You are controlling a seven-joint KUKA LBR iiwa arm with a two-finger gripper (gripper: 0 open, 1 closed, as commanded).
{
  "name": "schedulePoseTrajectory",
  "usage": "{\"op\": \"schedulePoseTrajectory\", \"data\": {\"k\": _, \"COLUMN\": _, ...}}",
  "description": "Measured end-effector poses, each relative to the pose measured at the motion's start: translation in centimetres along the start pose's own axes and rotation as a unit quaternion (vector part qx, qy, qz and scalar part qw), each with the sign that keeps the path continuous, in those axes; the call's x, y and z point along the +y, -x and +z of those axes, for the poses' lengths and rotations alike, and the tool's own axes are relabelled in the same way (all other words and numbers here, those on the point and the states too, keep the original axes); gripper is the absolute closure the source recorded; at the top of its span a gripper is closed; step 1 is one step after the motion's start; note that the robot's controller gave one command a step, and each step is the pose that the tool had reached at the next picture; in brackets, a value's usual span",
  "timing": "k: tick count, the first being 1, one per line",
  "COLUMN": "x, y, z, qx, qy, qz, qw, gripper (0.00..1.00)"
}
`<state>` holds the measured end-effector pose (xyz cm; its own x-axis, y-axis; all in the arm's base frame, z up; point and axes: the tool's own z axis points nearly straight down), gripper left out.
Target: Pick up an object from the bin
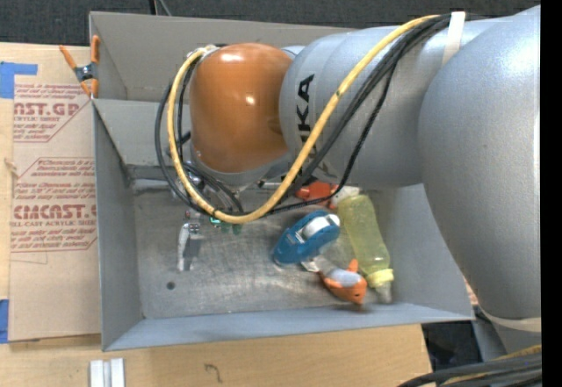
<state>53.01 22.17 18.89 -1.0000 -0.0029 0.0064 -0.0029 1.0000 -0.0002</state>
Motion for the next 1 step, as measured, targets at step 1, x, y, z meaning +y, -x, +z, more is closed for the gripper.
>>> {"op": "schedulePoseTrajectory", "data": {"k": 1, "x": -0.1, "y": 0.21, "z": -0.41, "qx": -0.0036, "qy": 0.001, "qz": 0.001, "qw": 1.0, "gripper": 0.0}}
